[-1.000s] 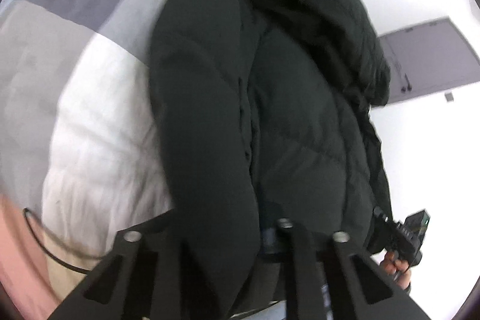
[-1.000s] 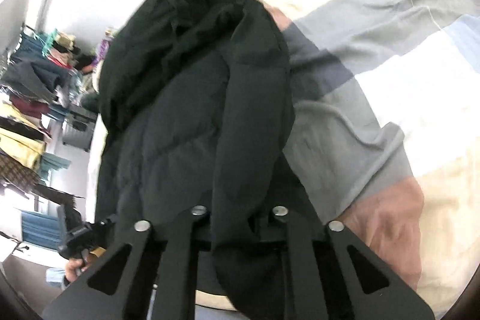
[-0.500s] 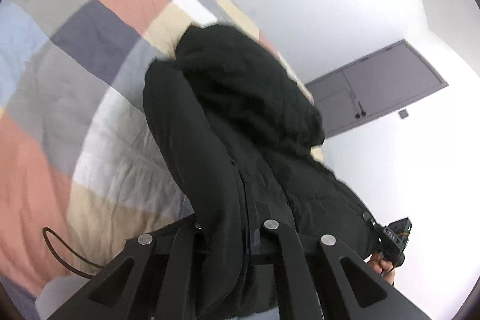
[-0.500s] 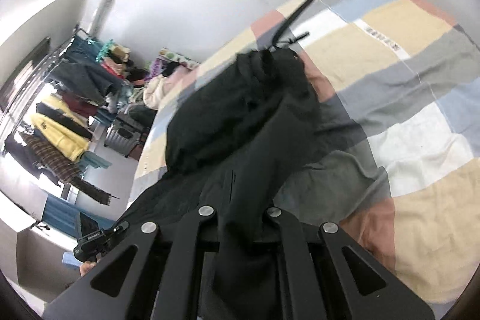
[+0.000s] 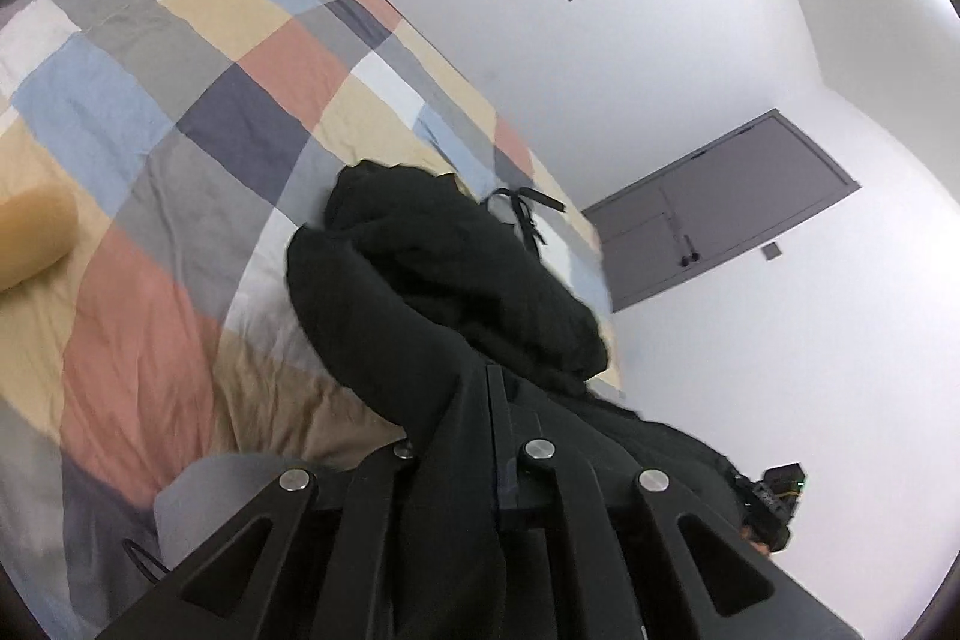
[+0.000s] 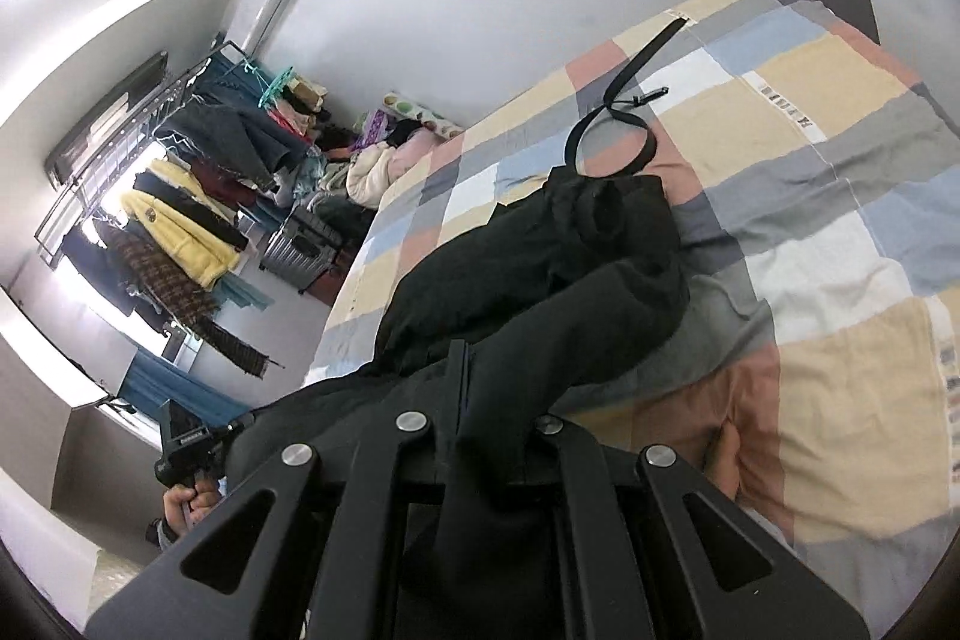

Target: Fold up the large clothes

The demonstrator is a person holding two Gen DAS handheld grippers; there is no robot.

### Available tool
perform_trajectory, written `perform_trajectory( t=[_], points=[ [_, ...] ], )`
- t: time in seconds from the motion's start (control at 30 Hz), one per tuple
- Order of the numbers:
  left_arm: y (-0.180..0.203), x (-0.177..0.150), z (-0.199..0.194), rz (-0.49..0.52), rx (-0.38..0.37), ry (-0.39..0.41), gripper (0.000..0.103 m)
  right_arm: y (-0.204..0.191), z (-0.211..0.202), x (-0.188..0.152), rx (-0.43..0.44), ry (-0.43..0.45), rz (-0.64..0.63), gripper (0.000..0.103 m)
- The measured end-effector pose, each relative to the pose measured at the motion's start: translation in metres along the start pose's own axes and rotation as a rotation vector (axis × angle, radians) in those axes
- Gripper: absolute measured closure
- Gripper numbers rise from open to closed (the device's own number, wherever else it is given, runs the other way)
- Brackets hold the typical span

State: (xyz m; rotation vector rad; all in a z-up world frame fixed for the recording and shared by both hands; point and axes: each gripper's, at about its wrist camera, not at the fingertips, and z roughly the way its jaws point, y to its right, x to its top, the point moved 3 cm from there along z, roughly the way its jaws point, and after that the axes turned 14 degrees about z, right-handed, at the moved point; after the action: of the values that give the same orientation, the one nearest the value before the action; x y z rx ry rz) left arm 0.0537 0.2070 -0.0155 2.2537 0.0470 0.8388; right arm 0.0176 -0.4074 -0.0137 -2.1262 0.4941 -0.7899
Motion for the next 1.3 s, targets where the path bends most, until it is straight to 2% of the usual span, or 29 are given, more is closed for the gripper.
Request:
perform_trajectory(
  t=[0.17, 0.3, 0.57, 0.7, 0.8, 0.87, 1.07, 1.17, 1.3],
  points=[
    [0.015, 0.019, -0.008, 0.029, 0.022, -0.002, 0.099, -0.010, -0.003, 0.013, -0.026, -0.021, 0.002, 0.096],
    [0.020, 0.048, 0.005, 0.022, 0.067, 0.017, 0.099, -0.013, 0.020, 0.053, -0.058, -0.019, 0.023, 0.095],
    [0.032, 0.123, 0.056, 0.113, 0.190, 0.024, 0.098, -0.010, 0.078, 0.137, -0.087, -0.007, 0.042, 0.095],
    [0.023, 0.158, 0.097, 0.137, 0.273, 0.001, 0.098, -0.005, 0.115, 0.168, -0.150, 0.000, 0.039, 0.095],
    [0.014, 0.184, 0.141, 0.204, 0.367, -0.031, 0.098, 0.001, 0.147, 0.187, -0.203, 0.007, 0.012, 0.095],
    [0.004, 0.197, 0.170, 0.231, 0.402, -0.041, 0.098, 0.013, 0.173, 0.202, -0.232, 0.002, 0.003, 0.095],
    [-0.015, 0.204, 0.252, 0.379, 0.541, -0.072, 0.098, 0.050, 0.240, 0.220, -0.394, -0.029, -0.040, 0.095],
    [-0.025, 0.205, 0.283, 0.441, 0.581, -0.077, 0.098, 0.069, 0.266, 0.225, -0.417, -0.052, -0.047, 0.096],
    [-0.046, 0.203, 0.319, 0.430, 0.606, -0.115, 0.097, 0.094, 0.297, 0.226, -0.430, -0.085, -0.032, 0.096]
  ],
)
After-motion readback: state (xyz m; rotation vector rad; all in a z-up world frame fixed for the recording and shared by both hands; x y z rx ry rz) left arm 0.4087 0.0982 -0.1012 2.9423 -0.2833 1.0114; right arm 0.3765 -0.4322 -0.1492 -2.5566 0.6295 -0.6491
